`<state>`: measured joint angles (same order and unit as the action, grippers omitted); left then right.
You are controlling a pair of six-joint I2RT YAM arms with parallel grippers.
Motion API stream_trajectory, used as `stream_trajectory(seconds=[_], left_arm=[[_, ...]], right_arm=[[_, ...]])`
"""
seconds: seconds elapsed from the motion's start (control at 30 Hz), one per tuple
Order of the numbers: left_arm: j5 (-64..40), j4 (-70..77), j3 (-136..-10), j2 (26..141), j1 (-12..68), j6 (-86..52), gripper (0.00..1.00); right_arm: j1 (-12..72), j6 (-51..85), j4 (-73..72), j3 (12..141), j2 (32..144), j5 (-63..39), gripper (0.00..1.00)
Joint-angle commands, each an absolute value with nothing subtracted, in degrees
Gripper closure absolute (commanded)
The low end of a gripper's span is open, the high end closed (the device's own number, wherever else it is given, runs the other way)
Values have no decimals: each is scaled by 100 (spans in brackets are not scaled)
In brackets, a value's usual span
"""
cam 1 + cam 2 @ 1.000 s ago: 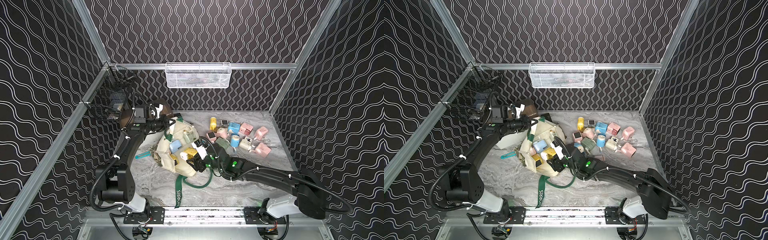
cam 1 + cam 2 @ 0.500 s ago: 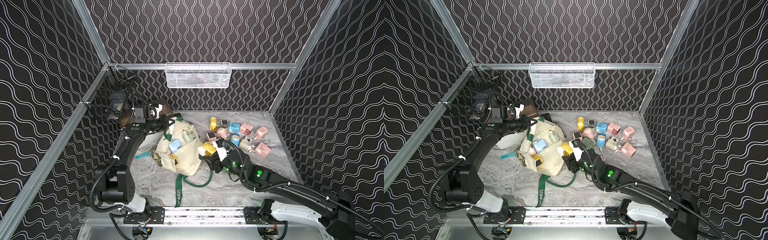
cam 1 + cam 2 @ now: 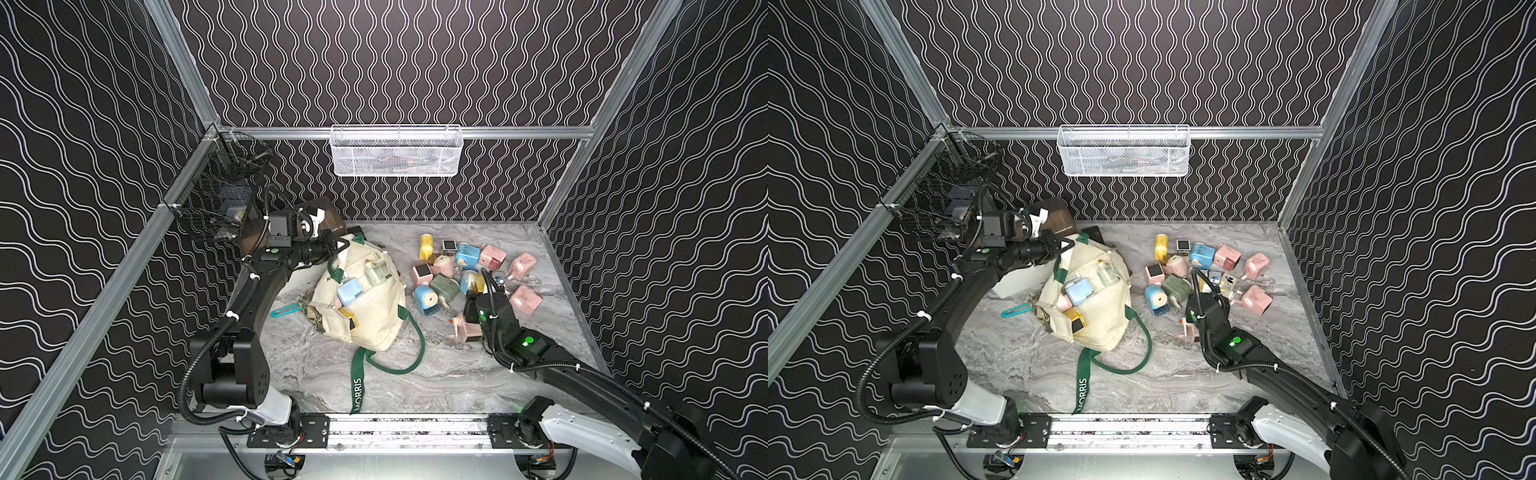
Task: Take out the pencil sharpeners from the tote bags
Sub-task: Place the pencil sharpener at the center of the board.
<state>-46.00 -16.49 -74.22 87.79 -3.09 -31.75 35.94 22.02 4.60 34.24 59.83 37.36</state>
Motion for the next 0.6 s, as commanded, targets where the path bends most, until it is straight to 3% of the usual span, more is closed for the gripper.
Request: stream_trajectory(seconds=[0.0, 0.27, 0.57], left_arm=[[-4641, -1580, -7400, 8695, -316, -3141, 100], [-4680, -1530, -7383, 8701, -316, -3186, 100], [-4680, -1521, -7374, 8695, -316, -3193, 100]], right_arm=[[3191, 2745, 591, 3442, 6334, 3700, 52], [2273, 3114, 677, 3463, 6974, 2899, 51], [1805, 3278, 786, 3625, 7579, 2212, 50]])
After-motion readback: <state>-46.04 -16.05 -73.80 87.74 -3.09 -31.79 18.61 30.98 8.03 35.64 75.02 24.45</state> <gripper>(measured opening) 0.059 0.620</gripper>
